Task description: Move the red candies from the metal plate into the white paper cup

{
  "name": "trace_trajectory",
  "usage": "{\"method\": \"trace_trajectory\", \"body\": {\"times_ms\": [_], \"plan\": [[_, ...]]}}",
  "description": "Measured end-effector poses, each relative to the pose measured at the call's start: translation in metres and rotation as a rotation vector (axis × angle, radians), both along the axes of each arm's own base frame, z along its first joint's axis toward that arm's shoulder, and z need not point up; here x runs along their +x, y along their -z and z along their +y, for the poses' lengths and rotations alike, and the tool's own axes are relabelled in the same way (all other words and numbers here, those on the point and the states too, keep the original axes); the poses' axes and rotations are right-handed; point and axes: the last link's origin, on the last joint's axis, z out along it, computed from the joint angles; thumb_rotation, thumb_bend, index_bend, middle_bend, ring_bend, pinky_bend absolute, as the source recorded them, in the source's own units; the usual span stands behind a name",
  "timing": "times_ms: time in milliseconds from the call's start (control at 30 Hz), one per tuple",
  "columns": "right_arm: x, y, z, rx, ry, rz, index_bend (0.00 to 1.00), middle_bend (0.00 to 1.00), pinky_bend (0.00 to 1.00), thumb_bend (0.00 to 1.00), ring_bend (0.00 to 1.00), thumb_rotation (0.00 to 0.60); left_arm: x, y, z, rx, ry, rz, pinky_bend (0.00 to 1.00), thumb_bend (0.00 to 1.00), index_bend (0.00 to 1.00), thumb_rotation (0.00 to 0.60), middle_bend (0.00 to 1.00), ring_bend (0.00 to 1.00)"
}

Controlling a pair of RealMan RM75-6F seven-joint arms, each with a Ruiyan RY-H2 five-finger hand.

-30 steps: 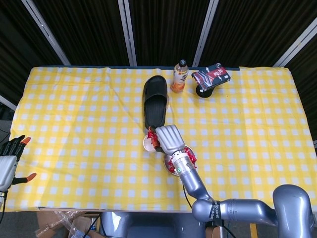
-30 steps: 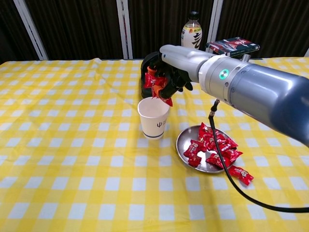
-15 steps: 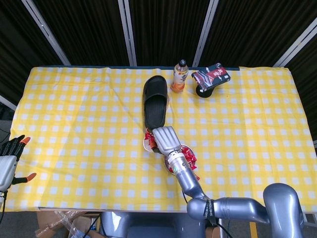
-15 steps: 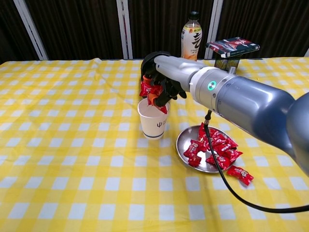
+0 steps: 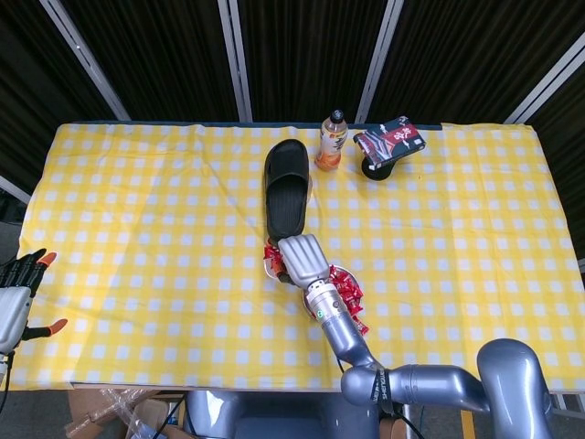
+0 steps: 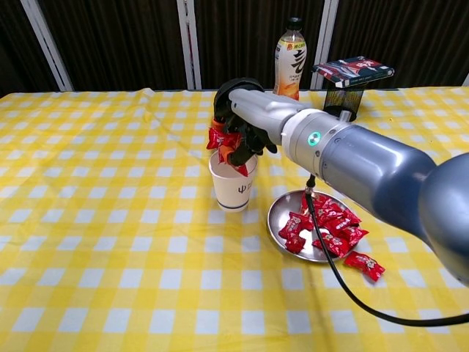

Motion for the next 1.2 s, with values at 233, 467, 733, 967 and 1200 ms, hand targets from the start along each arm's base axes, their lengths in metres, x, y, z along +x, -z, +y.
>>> {"method": "trace_trajectory", "body": {"times_ms": [233,467,733,967,1200], "plan": [[-0.0016,0.0026,-0.0025,-0.017,-0.005,0.013,0.62,0.57,0.77,0.59,0.67,0.6,0.0,-0.0003,0.0001,0.002,0.0,-0.001,0.0,0.03,0.0,0.6,0.0,0.0],[-0.0033,0.0043,-0.0025,-0.027,-0.01,0.024,0.56,0.53,0.77,0.53,0.62,0.6,-0.0001,-0.0002,0.0004,0.002,-0.001,0.0,0.0,0.03,0.0,0.6,0.0,0.0],[-0.004,0.0046,-0.0014,-0.025,-0.006,0.027,0.52,0.5,0.76,0.51,0.59,0.6,-0.0001,-0.0003,0.0006,0.003,-0.003,0.001,0.0,0.03,0.0,0.6,0.0,0.0],[-0.0004,0.0028,0.001,-0.024,-0.01,0.018,0.51,0.5,0.76,0.51,0.59,0.6,-0.0003,-0.0004,0.001,0.004,-0.004,0.001,0.0,0.03,0.0,0.6,0.0,0.0],[0.0021,0.0005,0.0037,-0.026,-0.014,0.014,0.47,0.49,0.76,0.5,0.58,0.6,0.0,-0.0004,0.0009,0.005,-0.002,0.001,0.0,0.03,0.0,0.6,0.0,0.0]]}}
